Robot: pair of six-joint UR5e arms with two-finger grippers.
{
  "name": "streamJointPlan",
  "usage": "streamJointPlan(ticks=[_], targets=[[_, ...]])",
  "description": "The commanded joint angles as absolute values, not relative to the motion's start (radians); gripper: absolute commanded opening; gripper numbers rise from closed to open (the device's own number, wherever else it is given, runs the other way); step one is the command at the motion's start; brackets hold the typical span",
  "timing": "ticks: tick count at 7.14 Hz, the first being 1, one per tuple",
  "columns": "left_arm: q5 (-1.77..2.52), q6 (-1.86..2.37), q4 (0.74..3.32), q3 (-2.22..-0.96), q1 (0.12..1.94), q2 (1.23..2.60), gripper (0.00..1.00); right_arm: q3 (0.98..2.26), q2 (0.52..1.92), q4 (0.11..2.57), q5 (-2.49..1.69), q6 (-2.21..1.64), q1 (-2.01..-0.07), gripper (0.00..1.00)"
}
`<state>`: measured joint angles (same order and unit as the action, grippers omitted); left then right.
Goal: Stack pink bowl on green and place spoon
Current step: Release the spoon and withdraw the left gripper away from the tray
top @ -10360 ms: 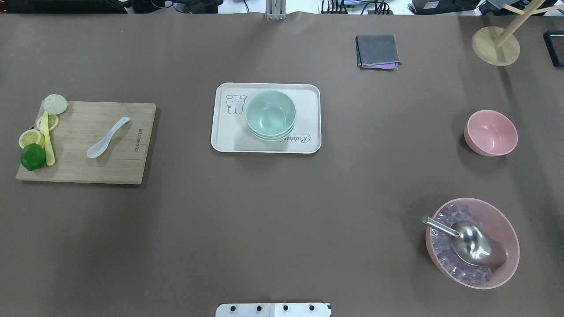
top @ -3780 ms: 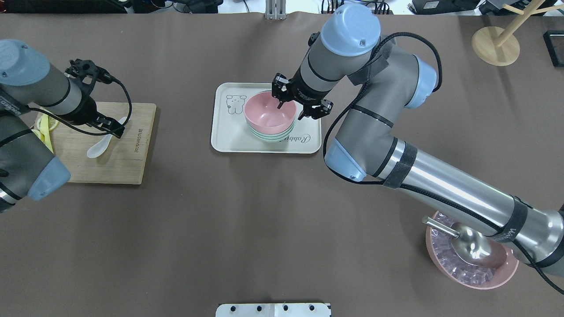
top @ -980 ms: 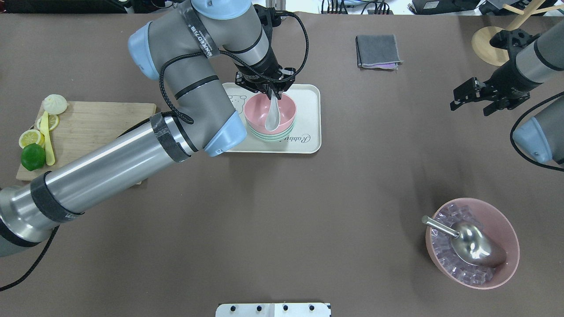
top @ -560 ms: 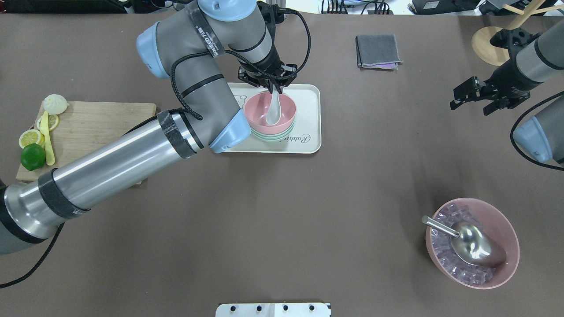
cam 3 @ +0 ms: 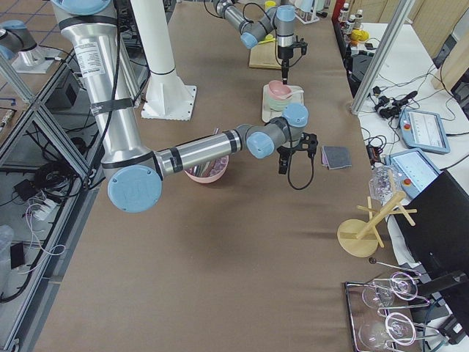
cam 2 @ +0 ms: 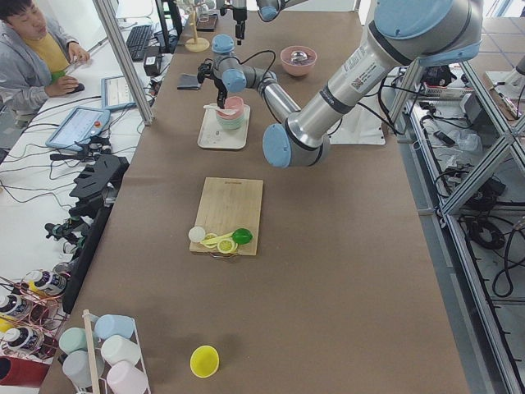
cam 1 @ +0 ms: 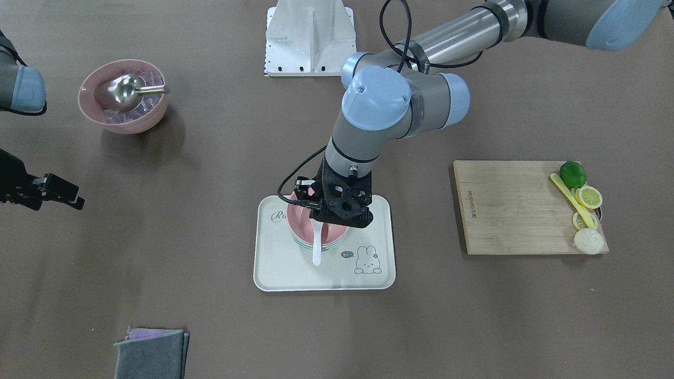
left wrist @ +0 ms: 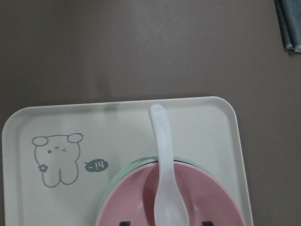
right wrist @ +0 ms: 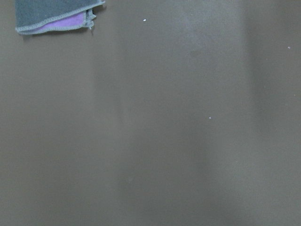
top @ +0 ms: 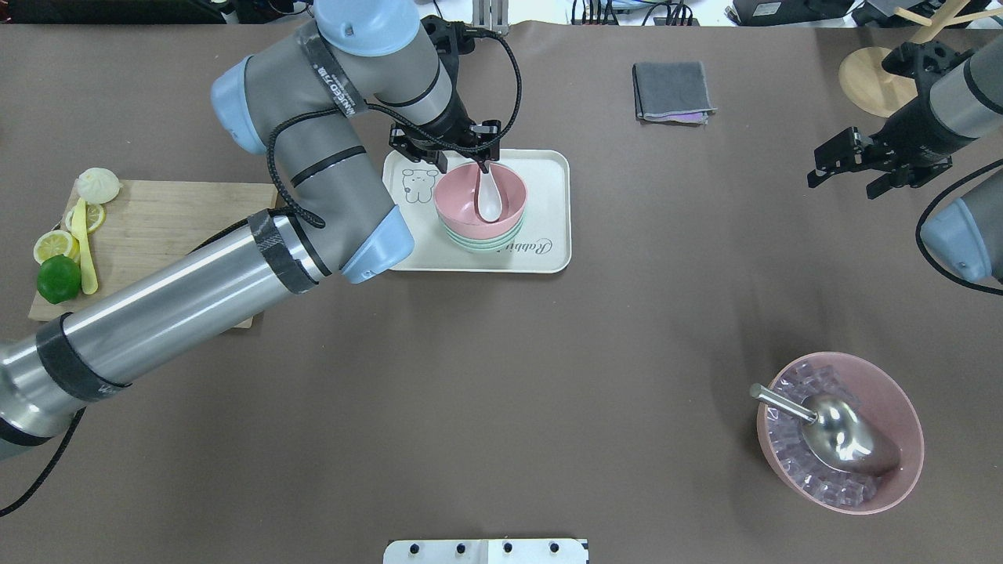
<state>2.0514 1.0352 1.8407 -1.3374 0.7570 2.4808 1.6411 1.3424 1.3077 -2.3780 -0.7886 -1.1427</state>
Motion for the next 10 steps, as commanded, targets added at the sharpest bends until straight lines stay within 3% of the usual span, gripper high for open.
streamJointPlan(ticks=[1,3,4,7,10], targets=[[2.077,0.932,1.838,-1.467,0.833,2.296,0.98,1.638,1.345,1.308,-2.381,-0.781,-1.17,1.0],[2.12,0.699,1.83,-1.717,0.932,1.941,0.98,1.632,1.399,1.309,-2.362,-0.603,-1.219,1.0],[2.15,0.613,1.83,-1.758,0.992,1.837,0.98,1.591,1.407,1.308,-2.365,-0.49,-1.273,1.0],[2.315,0.147,1.681,-1.814,1.324,1.654,0.98,1.516,1.411,1.312,-2.364,-0.266,-1.373,1.0],[2.304,-0.093,1.554,-1.781,1.488,1.525,0.98,1.48,1.425,1.308,-2.362,-0.177,-1.414,1.0]])
